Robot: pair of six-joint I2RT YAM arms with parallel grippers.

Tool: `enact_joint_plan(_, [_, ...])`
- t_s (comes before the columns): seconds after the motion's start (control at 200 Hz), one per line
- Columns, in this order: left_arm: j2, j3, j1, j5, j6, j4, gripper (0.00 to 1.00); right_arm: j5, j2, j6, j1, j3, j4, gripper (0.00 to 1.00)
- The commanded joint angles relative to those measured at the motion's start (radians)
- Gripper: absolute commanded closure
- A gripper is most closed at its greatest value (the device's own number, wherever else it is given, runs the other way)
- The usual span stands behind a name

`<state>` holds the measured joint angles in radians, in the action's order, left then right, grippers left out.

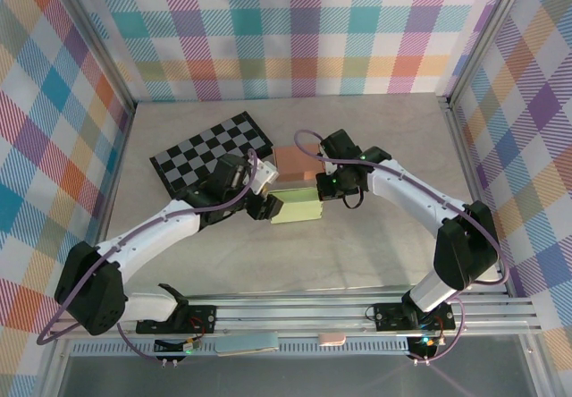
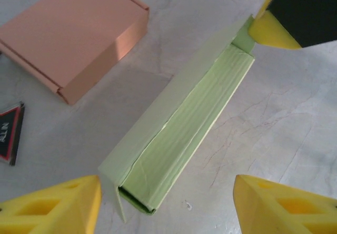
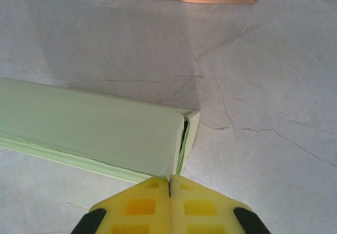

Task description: Fold the paper box

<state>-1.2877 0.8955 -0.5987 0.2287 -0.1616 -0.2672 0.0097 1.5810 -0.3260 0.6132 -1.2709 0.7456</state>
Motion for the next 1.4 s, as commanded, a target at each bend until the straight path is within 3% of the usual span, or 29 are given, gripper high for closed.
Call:
enact_joint_plan(0.0, [0.033,0.063,0.004,-0.053,0.043,-0.112,0.42,0.007,0.018,-0.022,0.007,-0.03,0.028,1.0])
enact_joint_plan(0.155, [0.014,0.143,0.018,-0.068,0.15,-0.258,0.59,0.005,0.023,-0.027,0.007,-0.034,0.031,1.0])
enact_joint_plan(0.355, [-0.078,0.248,0.03,-0.013,0.176,-0.442,0.6,-0.005,0.033,-0.024,0.006,-0.052,0.043,1.0])
enact_joint_plan(0.725, [-0.219,0.32,0.03,-0.038,0.168,-0.45,0.62,-0.009,0.036,-0.023,0.007,-0.061,0.061,1.0])
enact_joint_plan(1.205, [-0.229,0.317,0.04,-0.09,0.134,-0.455,0.62,-0.019,0.033,-0.03,0.007,-0.055,0.057,1.0])
enact_joint_plan(1.395, [-0.267,0.354,0.041,-0.066,0.129,-0.44,0.72,-0.019,0.031,-0.03,0.007,-0.056,0.06,1.0])
